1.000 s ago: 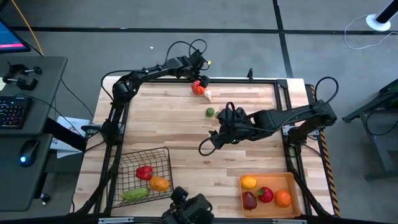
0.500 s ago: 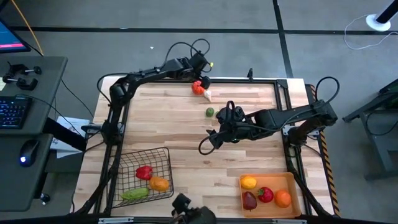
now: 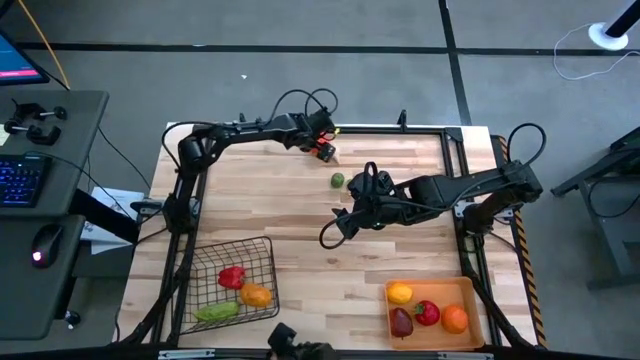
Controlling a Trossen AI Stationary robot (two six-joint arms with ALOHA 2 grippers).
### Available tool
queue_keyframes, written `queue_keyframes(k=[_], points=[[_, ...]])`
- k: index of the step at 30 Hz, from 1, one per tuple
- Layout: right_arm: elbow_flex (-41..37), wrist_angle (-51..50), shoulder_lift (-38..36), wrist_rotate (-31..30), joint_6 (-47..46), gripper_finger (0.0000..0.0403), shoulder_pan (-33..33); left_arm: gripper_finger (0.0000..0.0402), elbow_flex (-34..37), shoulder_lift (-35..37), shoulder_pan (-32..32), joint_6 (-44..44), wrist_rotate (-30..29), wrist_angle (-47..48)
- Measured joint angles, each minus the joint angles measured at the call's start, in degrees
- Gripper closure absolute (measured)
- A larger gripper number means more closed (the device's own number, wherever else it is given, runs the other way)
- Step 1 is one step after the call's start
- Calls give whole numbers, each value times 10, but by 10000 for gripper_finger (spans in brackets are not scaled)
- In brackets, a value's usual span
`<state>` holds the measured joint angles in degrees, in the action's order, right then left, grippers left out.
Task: Sort produce into baskets
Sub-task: Put the orange pumpkin into the black wire basket
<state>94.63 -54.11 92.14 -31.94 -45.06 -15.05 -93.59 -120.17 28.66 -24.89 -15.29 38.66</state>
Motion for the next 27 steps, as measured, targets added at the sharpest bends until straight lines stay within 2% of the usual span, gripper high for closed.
queue_keyframes(k=[8,14,27], points=[[0,1,0,0,-1,29,2,64,9,2,24,30,25,-90],[0,6,0,0,-1,29,2,64,9,-15,37,28,85,-126],[0,14,0,0,-14,29,8,64,9,-37,37,66,46,-115]])
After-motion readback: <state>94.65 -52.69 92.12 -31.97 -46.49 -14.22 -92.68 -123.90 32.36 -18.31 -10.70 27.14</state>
